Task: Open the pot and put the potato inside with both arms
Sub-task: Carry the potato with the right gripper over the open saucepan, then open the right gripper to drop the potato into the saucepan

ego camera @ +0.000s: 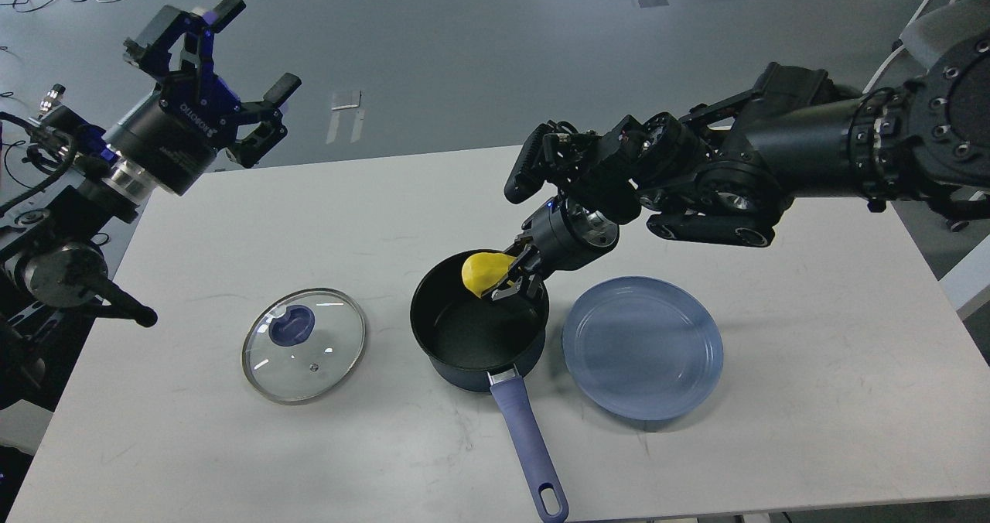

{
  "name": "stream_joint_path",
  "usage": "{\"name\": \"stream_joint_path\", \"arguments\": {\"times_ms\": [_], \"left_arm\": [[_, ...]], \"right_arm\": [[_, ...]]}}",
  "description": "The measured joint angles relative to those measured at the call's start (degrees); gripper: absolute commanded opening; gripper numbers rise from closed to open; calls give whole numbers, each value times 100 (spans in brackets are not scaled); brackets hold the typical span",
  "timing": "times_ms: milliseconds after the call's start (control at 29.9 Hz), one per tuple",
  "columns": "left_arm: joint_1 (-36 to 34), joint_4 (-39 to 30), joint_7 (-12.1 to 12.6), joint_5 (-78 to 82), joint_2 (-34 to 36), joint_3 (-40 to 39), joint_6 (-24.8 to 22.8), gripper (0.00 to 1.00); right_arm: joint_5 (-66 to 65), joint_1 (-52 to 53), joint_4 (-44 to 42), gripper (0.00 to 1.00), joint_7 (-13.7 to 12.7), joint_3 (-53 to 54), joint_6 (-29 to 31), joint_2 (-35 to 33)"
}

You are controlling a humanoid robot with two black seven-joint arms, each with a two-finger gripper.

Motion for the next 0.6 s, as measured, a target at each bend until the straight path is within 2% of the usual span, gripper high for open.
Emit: {"name": "stream_joint_path", "arguments": {"times_ms": [67,234,301,502,602], "left_arm": [[0,0,0,0,0,-7,0,98],[0,0,0,0,2,-10,1,98],[0,0,0,0,13,-10,1,98],[9,0,0,0,18,-10,1,98],[9,-2,0,0,18,-10,1,98]], "right_arm": [[118,-32,4,25,0,5,-55,0],[221,-163,-17,36,1,-3,-199,0],[255,-185,-14,48,1,-8,-211,0],[297,-302,-5,65,1,-12,-236,0],[299,-335,-5,79,1,-12,-241,0]]}}
